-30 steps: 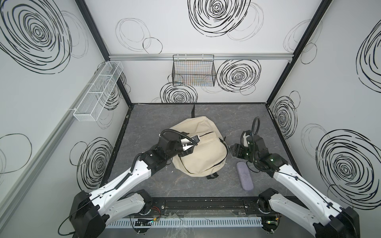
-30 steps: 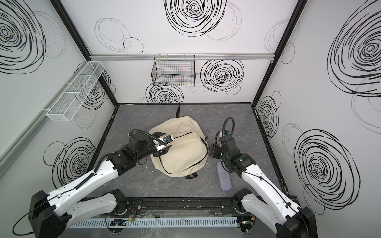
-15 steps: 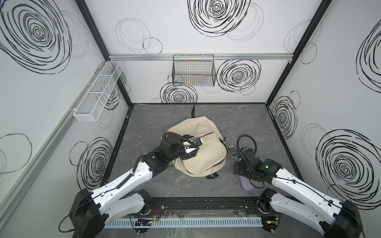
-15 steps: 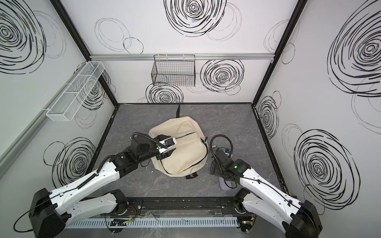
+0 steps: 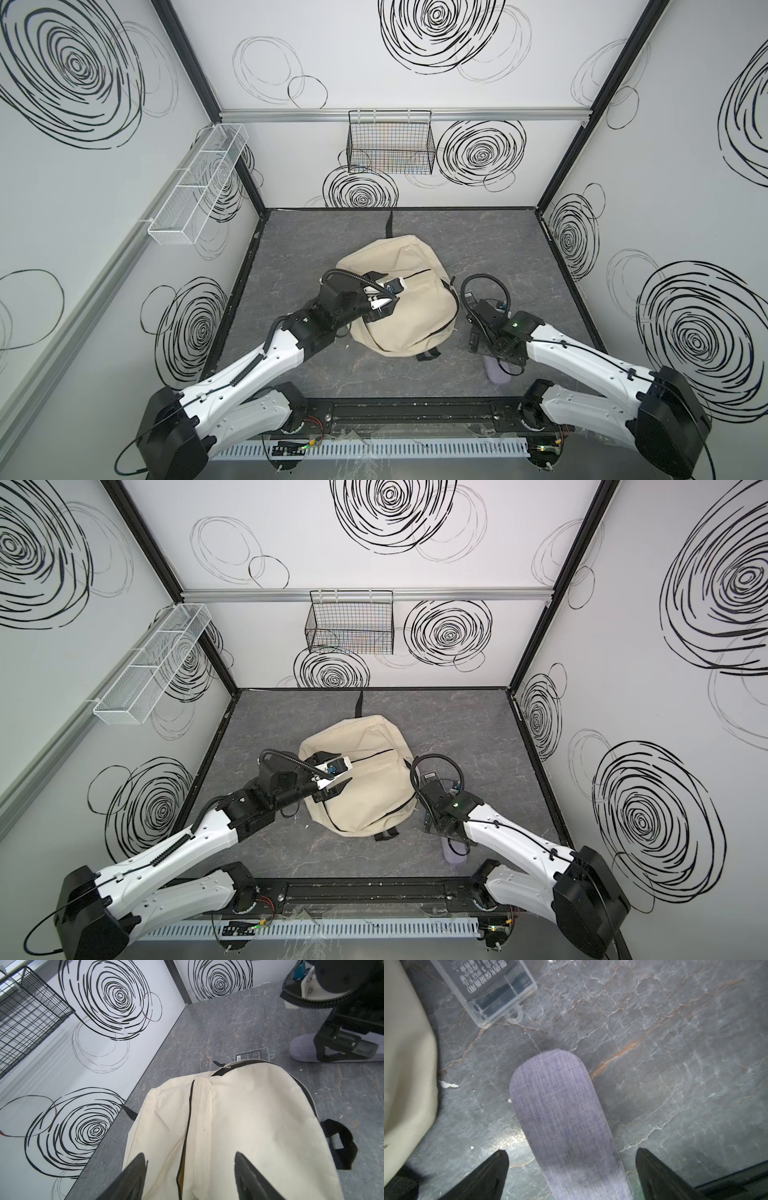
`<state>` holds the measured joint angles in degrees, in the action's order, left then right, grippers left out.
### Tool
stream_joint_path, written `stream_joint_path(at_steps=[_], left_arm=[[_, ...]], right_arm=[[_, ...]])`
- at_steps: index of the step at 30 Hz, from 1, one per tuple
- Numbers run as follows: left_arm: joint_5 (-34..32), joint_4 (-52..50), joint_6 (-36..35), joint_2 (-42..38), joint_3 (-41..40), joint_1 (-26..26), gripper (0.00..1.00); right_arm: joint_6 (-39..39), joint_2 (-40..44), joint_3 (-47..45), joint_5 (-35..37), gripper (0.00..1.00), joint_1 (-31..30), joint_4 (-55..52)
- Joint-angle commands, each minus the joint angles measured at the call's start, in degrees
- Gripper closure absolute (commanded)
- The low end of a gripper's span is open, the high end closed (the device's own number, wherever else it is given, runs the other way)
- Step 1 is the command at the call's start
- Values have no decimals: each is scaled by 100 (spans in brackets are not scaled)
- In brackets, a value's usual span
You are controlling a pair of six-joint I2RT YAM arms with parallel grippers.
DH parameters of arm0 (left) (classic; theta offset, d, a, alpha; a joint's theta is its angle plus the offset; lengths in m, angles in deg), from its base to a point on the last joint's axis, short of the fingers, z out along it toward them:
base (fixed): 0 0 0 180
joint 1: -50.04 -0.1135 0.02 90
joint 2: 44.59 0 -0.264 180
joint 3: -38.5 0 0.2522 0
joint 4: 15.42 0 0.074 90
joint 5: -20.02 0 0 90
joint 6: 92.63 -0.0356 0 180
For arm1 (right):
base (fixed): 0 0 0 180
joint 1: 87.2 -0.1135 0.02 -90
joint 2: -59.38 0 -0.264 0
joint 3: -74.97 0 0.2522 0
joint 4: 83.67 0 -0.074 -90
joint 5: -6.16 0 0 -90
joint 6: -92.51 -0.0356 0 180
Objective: Pack books, pencil case, and school supplies into a backpack
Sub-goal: Pick up the glasses case from the bottom-right of the table.
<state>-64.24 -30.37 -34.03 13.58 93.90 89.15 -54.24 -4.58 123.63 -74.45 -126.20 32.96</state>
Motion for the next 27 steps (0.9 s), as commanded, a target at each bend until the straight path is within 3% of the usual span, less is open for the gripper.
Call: stream_joint_path(at_steps=[1,4,16,21,27], left_arm=[[40,317,182,-38,10,-108,30],[103,321,221,-47,19,-181,30],[61,326,575,298,133,-328,31],[-99,-284,1064,1265,880,-633,34],[-64,-1043,952,2341,1750,-703,37]], right_arm=[[75,-146,50,-202,0,162,120],[242,-235,-338,-791,4,453,625],[600,90,-627,-1228,32,658,985],[852,281,-573,-1306,44,941,984],[1195,685,-148,-1461,53,1013,1039]])
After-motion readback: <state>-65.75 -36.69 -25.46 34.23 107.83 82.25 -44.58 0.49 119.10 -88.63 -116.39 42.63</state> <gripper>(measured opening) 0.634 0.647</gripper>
